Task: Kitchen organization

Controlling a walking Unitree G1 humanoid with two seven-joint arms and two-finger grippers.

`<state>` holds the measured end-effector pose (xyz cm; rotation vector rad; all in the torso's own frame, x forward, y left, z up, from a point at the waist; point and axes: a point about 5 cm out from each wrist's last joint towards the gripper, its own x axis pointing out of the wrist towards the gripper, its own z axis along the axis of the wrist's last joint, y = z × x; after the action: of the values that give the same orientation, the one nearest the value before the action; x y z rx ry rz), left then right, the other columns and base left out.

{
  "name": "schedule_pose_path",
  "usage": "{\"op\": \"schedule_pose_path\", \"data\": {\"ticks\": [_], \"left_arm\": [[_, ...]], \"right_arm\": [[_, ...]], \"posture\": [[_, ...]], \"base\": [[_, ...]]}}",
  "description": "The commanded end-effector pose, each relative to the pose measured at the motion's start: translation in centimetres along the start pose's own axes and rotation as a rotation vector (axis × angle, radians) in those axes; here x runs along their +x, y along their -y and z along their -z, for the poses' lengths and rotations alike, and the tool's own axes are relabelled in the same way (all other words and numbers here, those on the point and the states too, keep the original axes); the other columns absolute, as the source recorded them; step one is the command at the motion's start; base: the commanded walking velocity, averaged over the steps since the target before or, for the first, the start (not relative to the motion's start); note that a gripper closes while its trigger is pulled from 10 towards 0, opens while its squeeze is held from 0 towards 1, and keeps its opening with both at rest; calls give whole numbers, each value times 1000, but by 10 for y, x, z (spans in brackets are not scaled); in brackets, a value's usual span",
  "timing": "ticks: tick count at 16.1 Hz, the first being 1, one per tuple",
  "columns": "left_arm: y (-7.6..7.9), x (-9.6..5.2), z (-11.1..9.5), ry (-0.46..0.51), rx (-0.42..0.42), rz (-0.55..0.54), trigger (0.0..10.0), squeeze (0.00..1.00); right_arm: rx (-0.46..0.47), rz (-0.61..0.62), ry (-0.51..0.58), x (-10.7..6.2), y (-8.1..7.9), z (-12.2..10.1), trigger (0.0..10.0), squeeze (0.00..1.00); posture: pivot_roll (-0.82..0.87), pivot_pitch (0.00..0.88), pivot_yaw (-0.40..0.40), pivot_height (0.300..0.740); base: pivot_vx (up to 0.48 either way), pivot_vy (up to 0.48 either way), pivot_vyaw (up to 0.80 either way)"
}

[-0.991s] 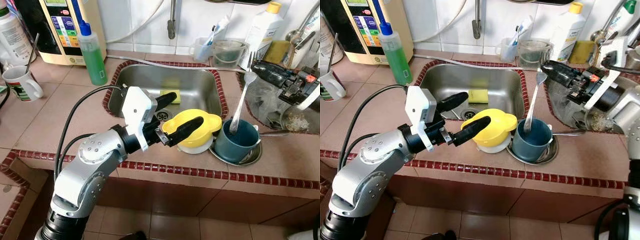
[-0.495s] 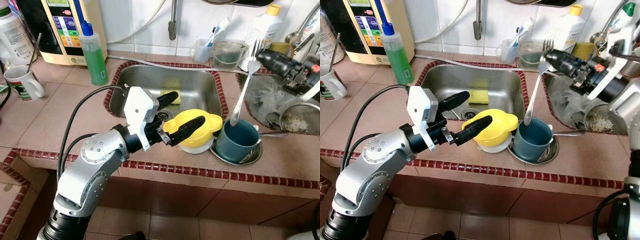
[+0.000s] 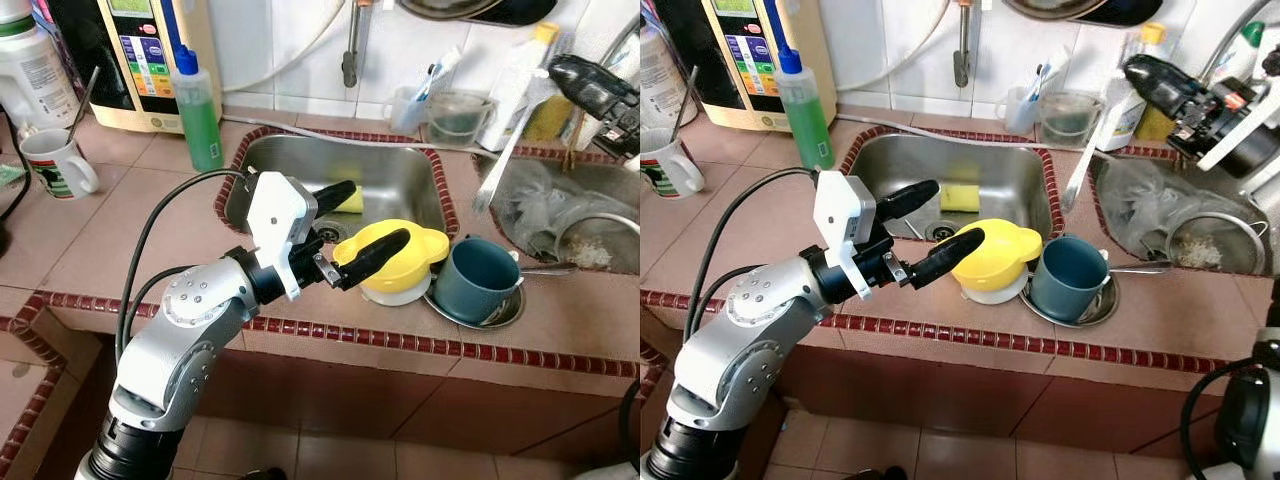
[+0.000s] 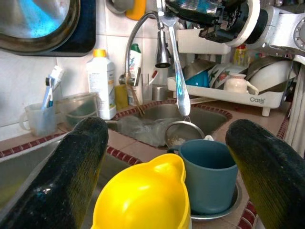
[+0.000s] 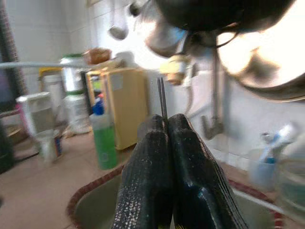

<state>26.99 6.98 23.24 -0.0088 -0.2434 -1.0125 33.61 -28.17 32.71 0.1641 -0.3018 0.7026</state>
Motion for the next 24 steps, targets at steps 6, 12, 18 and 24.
{"op": "schedule_pose_path", "data": {"ticks": [6, 12, 18, 24], "left_arm": [[-15, 0, -3, 7, 36, -83, 10000, 0], [-29, -1, 0, -19, 55, -175, 10000, 0], [-64, -2, 0, -32, 68, -413, 10000, 0], [-65, -1, -2, -23, 87, -393, 10000, 0]], "right_arm": [[-121, 279, 153, -17, 22, -6, 10000, 0], [-189, 383, 202, -22, 24, -2, 10000, 0], [-415, 699, 205, -32, 13, 36, 10000, 0], [-483, 732, 237, -30, 4, 37, 10000, 0]], "posture": [[-120, 57, -17, 740], [-117, 68, -11, 740], [-110, 76, 6, 740], [-104, 78, 17, 740]], "base": [[0, 0, 0], [0, 0, 0], [0, 0, 0], [0, 0, 0]]}}
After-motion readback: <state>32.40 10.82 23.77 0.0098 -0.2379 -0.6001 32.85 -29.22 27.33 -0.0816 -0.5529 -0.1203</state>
